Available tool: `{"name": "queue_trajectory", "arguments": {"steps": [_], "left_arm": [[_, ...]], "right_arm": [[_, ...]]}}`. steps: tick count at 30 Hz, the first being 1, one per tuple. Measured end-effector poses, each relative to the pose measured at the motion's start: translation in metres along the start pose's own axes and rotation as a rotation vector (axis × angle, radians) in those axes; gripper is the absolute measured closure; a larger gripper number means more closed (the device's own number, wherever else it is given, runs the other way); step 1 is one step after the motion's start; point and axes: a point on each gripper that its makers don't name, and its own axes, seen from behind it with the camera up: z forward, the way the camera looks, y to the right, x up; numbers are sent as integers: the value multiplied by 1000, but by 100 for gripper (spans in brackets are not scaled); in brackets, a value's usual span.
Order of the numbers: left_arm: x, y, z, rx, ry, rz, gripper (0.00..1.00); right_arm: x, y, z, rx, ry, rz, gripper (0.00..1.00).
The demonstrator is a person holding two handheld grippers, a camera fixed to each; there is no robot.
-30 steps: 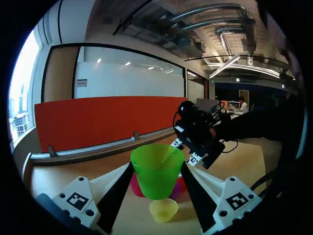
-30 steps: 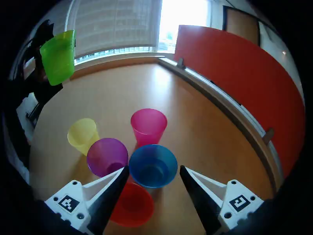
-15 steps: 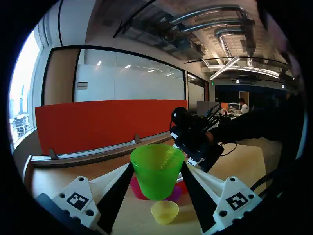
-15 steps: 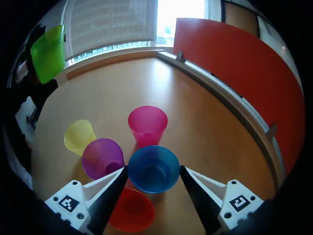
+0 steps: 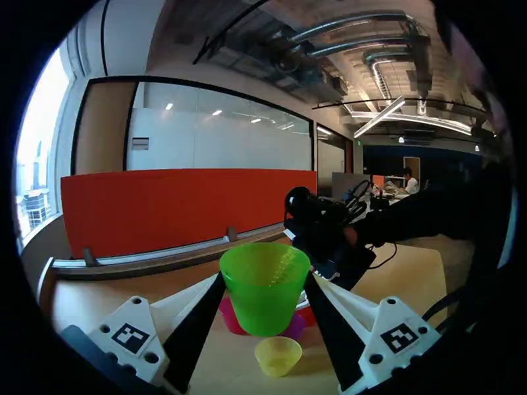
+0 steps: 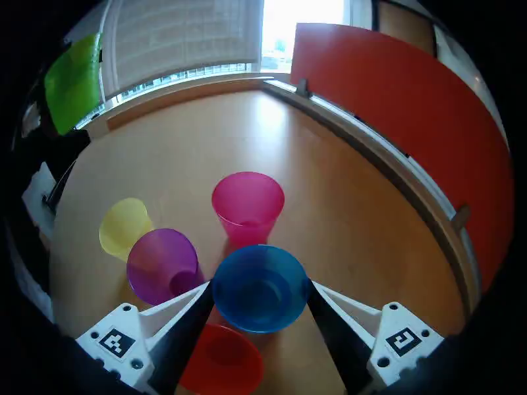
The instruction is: Pour water
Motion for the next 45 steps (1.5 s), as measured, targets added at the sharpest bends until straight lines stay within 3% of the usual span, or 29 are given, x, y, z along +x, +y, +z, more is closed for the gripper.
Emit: {"name": "queue_trajectory", "arguments": {"steps": [30, 45], "left_arm": [[0, 2, 3, -2, -5, 4, 15], [8, 2, 5, -2, 6, 6, 15]], "right_arm": [[2, -1, 1, -15, 55, 22, 6], [34, 1, -20, -36, 205, 47, 6]]}}
